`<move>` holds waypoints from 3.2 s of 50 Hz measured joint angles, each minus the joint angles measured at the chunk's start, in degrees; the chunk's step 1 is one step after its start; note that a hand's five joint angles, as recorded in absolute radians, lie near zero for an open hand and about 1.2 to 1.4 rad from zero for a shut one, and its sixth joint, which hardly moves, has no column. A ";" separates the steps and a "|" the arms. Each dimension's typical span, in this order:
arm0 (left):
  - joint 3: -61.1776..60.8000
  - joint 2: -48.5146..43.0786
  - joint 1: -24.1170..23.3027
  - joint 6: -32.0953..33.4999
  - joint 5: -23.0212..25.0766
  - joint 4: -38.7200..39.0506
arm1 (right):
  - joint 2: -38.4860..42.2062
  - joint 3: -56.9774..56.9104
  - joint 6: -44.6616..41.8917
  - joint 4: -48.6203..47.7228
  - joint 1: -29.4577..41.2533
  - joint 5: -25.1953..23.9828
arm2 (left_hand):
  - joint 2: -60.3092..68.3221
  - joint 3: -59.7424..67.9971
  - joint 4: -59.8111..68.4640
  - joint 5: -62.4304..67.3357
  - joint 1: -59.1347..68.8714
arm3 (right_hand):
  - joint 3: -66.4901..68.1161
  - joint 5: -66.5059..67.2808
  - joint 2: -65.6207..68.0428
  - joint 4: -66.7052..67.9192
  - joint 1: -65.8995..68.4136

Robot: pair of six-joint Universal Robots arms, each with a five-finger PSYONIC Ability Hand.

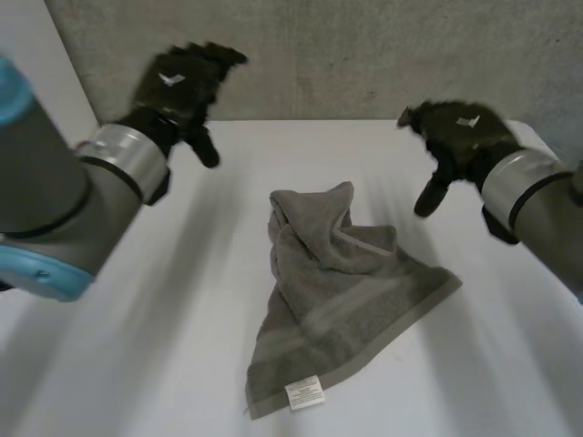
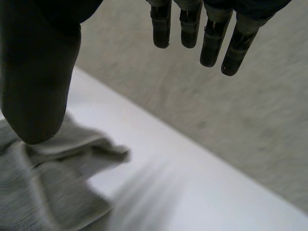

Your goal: Fold the towel.

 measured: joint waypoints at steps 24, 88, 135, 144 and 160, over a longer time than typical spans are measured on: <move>16.69 -35.21 -6.45 23.11 8.15 1.76 | 23.92 1.05 9.85 -8.20 3.48 -2.85 | 38.40 37.21 37.30 26.70 37.11 | 33.75 34.75 34.00 33.00 35.48; -19.01 8.32 -7.51 7.43 -6.80 -2.82 | 6.17 3.08 -18.67 1.30 3.86 -7.38 | -0.26 -0.06 -0.17 0.07 -0.07 | -0.09 0.06 -0.23 -0.09 0.21; 6.42 -22.70 1.06 18.62 3.11 -20.86 | 3.66 15.46 -22.47 6.17 -9.46 -15.17 | 10.77 10.80 10.69 0.17 10.69 | -0.10 0.05 -0.23 -0.09 0.20; 8.48 -24.78 1.13 18.50 2.76 -22.05 | 3.44 18.41 -22.47 4.38 -9.78 -15.88 | 27.22 26.67 26.62 15.83 27.05 | 2.06 2.48 2.13 1.50 3.04; 8.00 -22.08 0.92 18.40 2.59 -21.55 | 0.53 25.29 -20.25 -3.43 -10.56 -15.56 | 57.68 57.58 57.95 46.11 56.71 | 20.21 20.65 19.71 19.13 20.98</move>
